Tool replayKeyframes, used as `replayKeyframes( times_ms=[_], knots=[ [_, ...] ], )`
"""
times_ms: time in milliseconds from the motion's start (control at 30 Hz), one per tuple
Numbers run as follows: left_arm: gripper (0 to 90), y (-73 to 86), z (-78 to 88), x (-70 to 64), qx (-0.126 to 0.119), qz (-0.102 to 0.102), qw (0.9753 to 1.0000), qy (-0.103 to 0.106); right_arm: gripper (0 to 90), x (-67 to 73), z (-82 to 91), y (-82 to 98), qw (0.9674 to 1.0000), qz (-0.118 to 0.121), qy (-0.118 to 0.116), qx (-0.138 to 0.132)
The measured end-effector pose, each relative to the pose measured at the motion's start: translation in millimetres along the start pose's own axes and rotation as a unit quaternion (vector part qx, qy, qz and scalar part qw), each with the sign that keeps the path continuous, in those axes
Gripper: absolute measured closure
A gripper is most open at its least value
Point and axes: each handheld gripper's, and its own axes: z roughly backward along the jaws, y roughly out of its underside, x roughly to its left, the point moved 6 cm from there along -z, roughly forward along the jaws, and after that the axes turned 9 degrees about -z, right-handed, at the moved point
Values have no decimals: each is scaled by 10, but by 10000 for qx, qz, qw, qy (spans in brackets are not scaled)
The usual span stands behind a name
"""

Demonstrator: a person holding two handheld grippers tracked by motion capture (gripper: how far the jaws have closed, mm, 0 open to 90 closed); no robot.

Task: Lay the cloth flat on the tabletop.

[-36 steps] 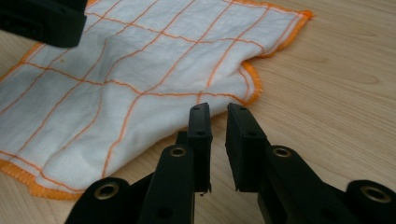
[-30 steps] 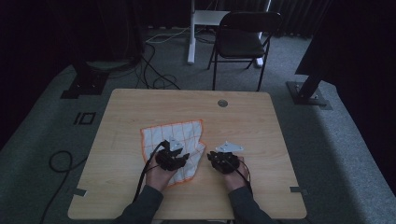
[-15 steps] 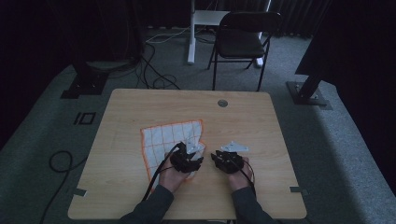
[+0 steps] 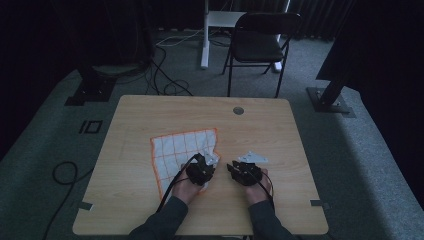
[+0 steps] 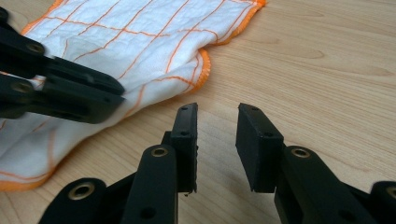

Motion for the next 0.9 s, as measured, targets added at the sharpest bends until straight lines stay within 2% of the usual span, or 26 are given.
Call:
replayKeyframes(
  times_ms=[133, 200, 267, 400, 500, 600, 767, 900],
  knots=[
    [871, -40, 128, -39, -298, -34, 9991, 294, 690, 7, -4, 3, 10000, 3, 6, 6],
    [871, -47, 188, -51, -416, -88, 9985, 356, 690, 9, -10, 5, 10000, 3, 8, 14],
    [870, -28, 234, -11, -524, 0, 9978, 397, 690, 10, -10, 6, 10000, 3, 9, 11],
    [867, 111, 255, 218, -462, 362, 9981, 170, 690, 3, 0, 1, 10000, -9, 0, -1],
    [858, 255, 216, 417, -272, 562, 9980, -130, 689, 16, -7, 2, 10000, 15, -24, 12],
    [852, 411, 150, 587, -45, 760, 9964, -374, 686, 54, -22, 3, 10000, 55, -57, 47],
    [840, 565, 98, 709, 113, 967, 9939, -519, 682, 140, -68, -1, 9997, 170, -173, 102],
    [825, 604, 94, 748, 139, 1002, 9931, -592, 676, 241, -126, 3, 9990, 307, -292, 147]
  ],
)
